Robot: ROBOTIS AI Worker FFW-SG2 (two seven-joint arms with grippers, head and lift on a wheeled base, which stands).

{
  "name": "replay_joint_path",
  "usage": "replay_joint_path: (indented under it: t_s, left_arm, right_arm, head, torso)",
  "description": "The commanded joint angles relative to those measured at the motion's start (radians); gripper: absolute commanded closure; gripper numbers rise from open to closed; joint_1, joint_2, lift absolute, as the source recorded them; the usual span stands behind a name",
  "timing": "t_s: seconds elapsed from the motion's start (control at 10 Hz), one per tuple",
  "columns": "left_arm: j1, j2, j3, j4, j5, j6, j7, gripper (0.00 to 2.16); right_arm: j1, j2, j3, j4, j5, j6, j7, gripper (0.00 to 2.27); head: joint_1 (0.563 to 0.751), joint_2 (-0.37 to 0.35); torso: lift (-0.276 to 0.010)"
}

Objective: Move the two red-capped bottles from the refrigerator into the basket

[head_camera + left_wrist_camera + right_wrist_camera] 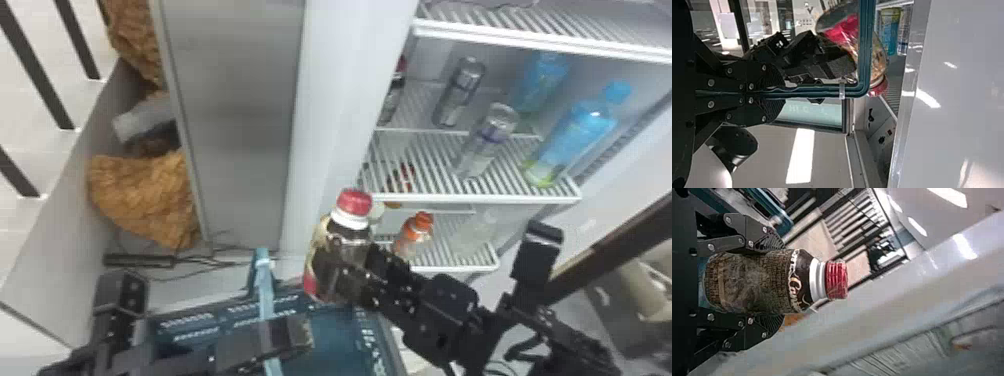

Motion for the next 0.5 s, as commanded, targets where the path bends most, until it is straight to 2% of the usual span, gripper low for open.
replay_joint_path:
  t_s: [0.0,0.2,0.3,0.4]
  left_arm:
    - [0.002,0.0,0.003,0.0,0.003,0.001,0.0,1.2]
    - [0.0,0.0,0.003,0.0,0.005,0.001,0.0,1.2]
    - [0.0,0.0,0.003,0.0,0.007,0.001,0.0,1.2]
    - [0.0,0.0,0.003,0.0,0.007,0.001,0.0,1.2]
  right_arm:
    - [-0.024,-0.02,0.012,-0.004,0.001,0.099,0.02,1.2]
    - [-0.043,-0.031,0.016,-0.002,-0.007,0.148,0.046,1.19]
    - [-0.046,-0.033,0.016,0.001,-0.013,0.151,0.049,0.97]
    - [-0.046,-0.034,0.016,0.001,-0.011,0.151,0.051,0.59]
  head:
    - [0.695,-0.173]
    - [0.695,-0.139]
    - [0.695,-0.131]
    - [0.695,-0.129]
  torso:
    - [0.0]
    - [0.0]
    - [0.0]
    - [0.0]
